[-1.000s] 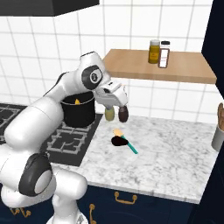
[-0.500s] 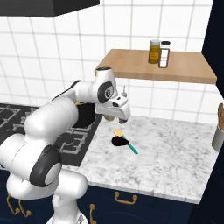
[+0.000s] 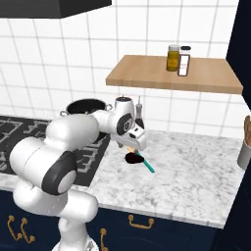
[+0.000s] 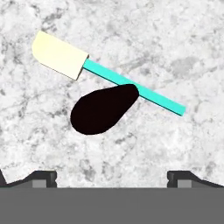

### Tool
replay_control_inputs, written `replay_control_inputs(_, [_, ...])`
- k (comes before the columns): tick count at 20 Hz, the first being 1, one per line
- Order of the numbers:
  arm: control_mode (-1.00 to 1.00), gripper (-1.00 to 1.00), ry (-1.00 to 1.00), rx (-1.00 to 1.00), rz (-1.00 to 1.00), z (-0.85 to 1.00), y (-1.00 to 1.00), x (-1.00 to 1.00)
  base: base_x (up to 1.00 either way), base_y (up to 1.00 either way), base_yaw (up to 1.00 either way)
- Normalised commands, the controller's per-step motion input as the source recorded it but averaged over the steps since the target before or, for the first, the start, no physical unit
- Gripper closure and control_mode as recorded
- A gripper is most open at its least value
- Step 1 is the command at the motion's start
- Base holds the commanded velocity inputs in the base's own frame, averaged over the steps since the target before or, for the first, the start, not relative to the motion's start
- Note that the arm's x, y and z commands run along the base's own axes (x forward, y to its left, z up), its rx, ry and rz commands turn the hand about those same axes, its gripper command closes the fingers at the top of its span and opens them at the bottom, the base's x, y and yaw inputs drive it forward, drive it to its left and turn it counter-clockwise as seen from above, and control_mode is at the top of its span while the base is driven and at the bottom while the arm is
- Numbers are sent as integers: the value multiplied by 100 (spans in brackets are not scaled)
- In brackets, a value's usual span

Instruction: Put the corn and avocado in the pot. Retrieve the spatula and lightly stir the vegetables in the pot.

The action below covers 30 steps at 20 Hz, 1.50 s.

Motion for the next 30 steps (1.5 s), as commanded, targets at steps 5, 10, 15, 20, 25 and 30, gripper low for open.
replay_control_inputs(5, [-100, -100, 1, 5, 0, -46, 0, 29, 0, 0, 0])
replay_control_inputs(10, [-100, -100, 0, 0, 0, -32, 0, 41, 0, 0, 0])
replay_control_inputs(15, [-100, -100, 0, 0, -1, -28, -7, 14, 0, 0, 0])
replay_control_inputs(20, [-100, -100, 0, 3, -5, -19, -20, -5, 0, 0, 0])
replay_control_inputs(25, [-100, -100, 1, 8, -3, -28, -3, 0, 0, 0, 0])
replay_control_inputs(30, [-100, -100, 0, 10, -2, -48, 0, -4, 0, 0, 0])
